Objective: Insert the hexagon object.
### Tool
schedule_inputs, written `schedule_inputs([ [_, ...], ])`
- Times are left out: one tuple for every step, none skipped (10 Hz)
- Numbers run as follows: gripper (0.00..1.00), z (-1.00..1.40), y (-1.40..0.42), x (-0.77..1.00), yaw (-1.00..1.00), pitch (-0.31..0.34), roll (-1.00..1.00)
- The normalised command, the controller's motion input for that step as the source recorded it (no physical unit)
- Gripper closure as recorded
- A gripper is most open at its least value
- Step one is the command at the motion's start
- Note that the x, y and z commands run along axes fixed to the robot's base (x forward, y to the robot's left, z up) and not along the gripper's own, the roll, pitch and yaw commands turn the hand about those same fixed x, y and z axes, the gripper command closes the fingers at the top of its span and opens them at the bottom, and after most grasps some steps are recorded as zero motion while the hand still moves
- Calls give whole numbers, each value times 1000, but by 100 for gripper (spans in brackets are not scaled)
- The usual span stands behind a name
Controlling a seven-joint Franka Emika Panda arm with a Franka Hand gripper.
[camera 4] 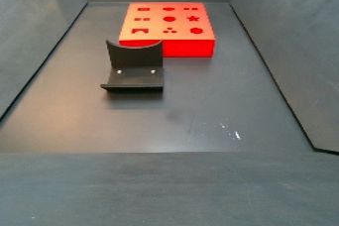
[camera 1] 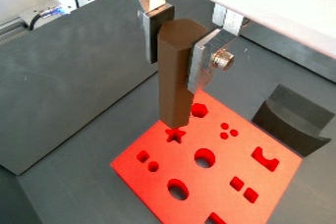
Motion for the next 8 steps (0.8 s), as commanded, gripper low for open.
schedule_inputs([
  [100,-100,317,0,131,0,0],
  [100,-89,586,0,429,-34,-97],
  [100,-89,551,0,517,-61,-77],
  [100,-143,500,-57,629,-91,-71],
  [100,-123,489,-103,669,-81,-71],
  [100,-117,483,-169,731,-67,-47],
  [100,-120,500,-171,729,-67,-30],
  [100,-114,554,-131,663,-56,-16],
])
